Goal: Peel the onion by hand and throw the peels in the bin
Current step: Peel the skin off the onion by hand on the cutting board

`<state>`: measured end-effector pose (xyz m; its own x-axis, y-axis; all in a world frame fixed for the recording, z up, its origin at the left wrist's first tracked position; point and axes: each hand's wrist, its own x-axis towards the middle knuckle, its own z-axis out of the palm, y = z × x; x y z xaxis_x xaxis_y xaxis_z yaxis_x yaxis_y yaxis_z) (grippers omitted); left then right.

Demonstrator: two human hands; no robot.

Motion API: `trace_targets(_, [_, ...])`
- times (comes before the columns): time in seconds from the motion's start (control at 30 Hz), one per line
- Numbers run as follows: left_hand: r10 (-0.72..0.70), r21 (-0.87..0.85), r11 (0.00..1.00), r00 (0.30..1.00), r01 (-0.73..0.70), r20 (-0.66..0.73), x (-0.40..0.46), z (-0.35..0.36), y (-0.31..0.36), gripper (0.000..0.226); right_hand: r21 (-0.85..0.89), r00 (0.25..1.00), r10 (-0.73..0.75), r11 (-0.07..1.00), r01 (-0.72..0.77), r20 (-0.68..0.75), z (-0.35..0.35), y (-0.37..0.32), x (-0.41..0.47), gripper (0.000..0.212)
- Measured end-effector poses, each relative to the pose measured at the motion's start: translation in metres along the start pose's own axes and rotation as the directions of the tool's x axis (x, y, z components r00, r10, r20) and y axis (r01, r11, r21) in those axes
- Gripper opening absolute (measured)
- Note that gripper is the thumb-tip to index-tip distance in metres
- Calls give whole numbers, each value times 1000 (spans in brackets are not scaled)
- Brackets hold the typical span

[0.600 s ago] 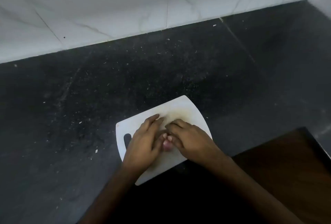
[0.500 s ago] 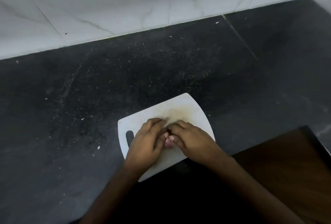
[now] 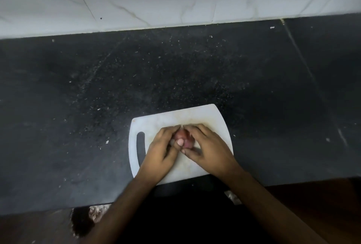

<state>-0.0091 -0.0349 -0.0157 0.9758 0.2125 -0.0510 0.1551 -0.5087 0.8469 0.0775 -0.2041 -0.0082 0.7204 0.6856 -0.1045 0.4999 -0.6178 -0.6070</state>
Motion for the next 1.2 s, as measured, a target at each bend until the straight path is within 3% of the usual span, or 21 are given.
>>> trace_targets(0.2, [-30, -5, 1000, 999, 30, -38, 0, 14, -9, 59, 106, 998, -40, 993, 46, -51, 9, 20, 6, 69])
trace_targets(0.37, [18, 74, 997, 996, -11, -93, -1, 24, -16, 60, 31, 988, -109, 993, 113, -105, 24, 29, 6, 70])
trace_targets(0.57, [117, 91, 990, 985, -106, -129, -3, 27, -23, 64, 155, 984, -99, 980, 122, -145, 25, 37, 1, 76])
trace_targets(0.77, [172, 73, 984, 978, -164, -120, -1, 24, -25, 67, 225, 977, -114, 962, 154, -180, 22, 37, -1, 59])
trace_targets(0.97, [224, -86, 969, 970, -232, -94, -4, 18, -33, 60, 240, 950, -179, 940, 242, -257, 21, 33, -2, 49])
trace_targets(1.2, [256, -130, 955, 962, -268, -99, -2, 16, -38, 64, 388, 963, -73, 905, 174, -260, 23, 23, -8, 29])
